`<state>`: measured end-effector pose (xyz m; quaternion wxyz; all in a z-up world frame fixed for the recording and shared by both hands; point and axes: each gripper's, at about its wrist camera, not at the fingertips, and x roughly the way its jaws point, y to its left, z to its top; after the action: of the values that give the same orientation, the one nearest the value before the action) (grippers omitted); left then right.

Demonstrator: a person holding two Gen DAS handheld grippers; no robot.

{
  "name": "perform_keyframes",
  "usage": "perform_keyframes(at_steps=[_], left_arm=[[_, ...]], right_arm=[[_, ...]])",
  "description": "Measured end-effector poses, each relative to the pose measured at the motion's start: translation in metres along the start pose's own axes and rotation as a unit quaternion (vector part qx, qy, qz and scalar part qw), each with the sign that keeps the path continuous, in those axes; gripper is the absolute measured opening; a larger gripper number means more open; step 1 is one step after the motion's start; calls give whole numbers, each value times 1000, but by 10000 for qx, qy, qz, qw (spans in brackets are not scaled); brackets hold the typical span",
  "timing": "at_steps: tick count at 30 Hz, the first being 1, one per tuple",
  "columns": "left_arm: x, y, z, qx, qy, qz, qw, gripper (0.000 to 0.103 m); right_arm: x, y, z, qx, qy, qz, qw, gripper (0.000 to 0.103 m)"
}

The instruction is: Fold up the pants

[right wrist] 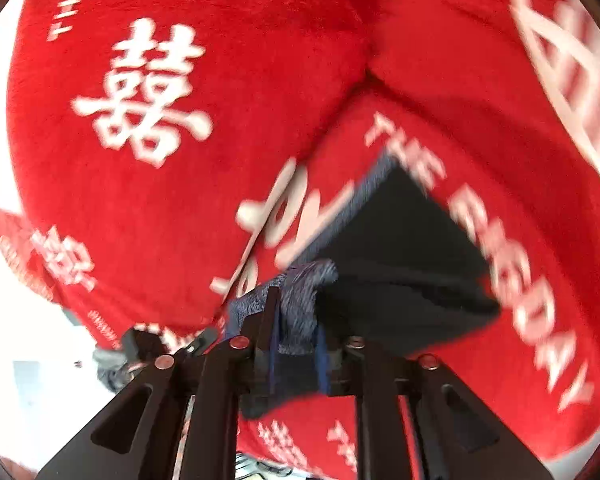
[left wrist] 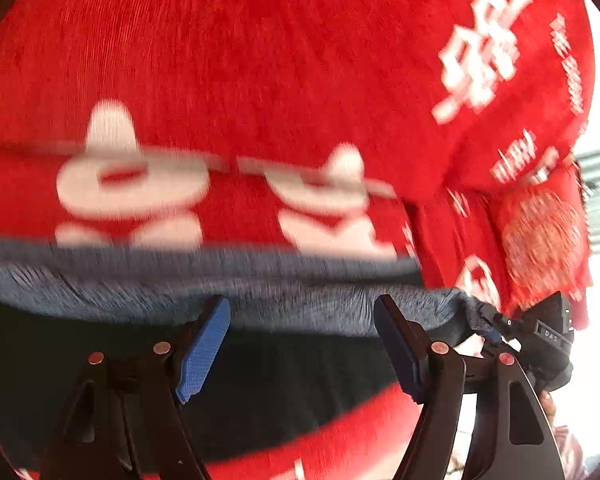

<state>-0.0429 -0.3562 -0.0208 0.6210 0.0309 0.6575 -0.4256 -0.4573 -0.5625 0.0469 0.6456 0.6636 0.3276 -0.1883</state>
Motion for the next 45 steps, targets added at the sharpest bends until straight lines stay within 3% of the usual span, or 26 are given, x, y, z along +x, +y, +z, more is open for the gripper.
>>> perform_keyframes(at_steps=[2,5,8,11,13,16,17,19,21,24,26,28,31,34,38,41,43,45], left_arm=[[-3,-1,16,-76,-188,146,9997,75],[-15,1,22,34,-413,487,9980,75],[-17,14,11,0,-295,830,9961,75],[-11,29,-15,-44,-54,1312,9913,75],[-6,40,-31,-129,103,1447,9893,75],[4,50,-51,-259,345,1602,9861,75],[6,51,-55,-239,383,1661,9851,75],[11,50,-63,-113,428,1785,9829,75],[18,52,-72,-35,552,1888,9804,75],[22,43,-82,341,575,2126,9748,75],[20,38,-81,396,691,2103,9744,75],[11,33,-77,313,594,1937,9788,75],[0,24,-61,324,286,1890,9810,75],[8,19,-41,310,141,1916,9809,75],[37,20,-12,199,28,2331,9723,75],[49,29,-2,146,-102,2496,9682,75],[48,35,4,178,-111,2664,9636,75],[38,47,6,38,-136,2700,9628,75]], right_arm=[[13,5,23,-153,148,-406,9990,62],[9,19,31,-572,-19,-592,9966,66],[-1,5,18,-404,-121,-858,9954,66],[-6,-26,1,67,-166,-1195,9927,62],[-5,-52,-11,548,-140,-1169,9915,56],[7,-81,-14,1100,-95,-837,9904,16],[9,-81,-12,1019,-95,-798,9915,12],[10,-67,-8,631,-124,-794,9948,10],[9,-57,-8,259,0,-1132,9932,10],[20,-70,-13,237,337,-1485,9881,11],[15,-67,-12,301,241,-1509,9878,23],[4,-54,-11,193,20,-1854,9825,24],[-13,-16,-10,-479,-391,-1933,9792,24],[13,27,-1,-1324,-101,-1767,9753,24],[85,54,16,-2048,364,-1890,9597,24],[117,38,30,-1948,537,-2175,9549,21],[113,31,41,-1813,326,-2043,9614,19],[100,27,53,-1606,99,-2256,9608,23]])
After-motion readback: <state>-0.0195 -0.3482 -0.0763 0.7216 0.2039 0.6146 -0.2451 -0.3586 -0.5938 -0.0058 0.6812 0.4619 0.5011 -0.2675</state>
